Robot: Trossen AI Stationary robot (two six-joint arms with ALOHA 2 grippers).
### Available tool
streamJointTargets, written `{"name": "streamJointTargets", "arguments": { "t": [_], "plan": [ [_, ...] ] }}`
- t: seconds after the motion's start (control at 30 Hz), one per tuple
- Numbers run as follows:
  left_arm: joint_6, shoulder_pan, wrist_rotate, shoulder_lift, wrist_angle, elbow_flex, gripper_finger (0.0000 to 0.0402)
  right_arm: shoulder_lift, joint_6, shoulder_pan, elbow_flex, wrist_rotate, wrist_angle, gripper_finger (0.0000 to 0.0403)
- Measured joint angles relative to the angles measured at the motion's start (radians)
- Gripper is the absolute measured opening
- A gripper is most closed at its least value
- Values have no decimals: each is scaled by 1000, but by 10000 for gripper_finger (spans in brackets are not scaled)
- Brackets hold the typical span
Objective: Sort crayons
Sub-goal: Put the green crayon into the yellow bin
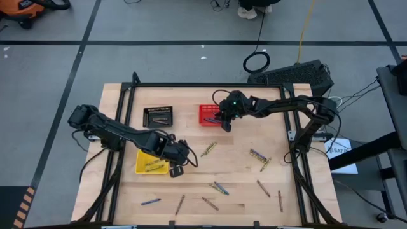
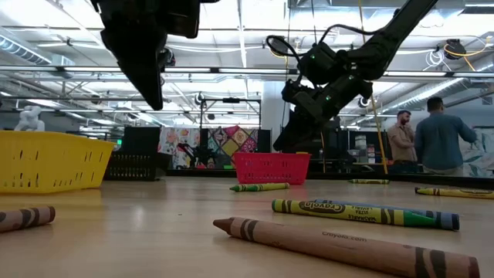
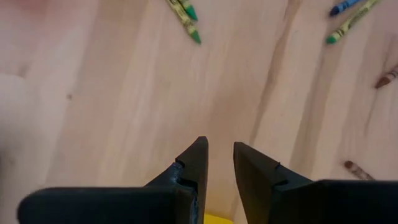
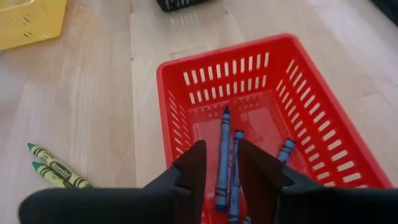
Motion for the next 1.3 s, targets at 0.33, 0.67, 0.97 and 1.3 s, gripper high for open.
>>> {"name": "streamJointTargets", "arguments": {
  "t": [0.33,0.67,0.97,1.3],
  "plan": [
    [-196,-45,114,-1,2,0,80,-166,42,10,0,-2,-36,79],
    [-79,-83,100,-1,74,0,80,-473,157,29,0,-4,-229,80],
    [189,-44,91,27,247,0,80,-654,287,29,0,3,-255,80],
    [336,13,90,170,262,92,80,-693,346,28,0,30,-286,80]
  ]
}}
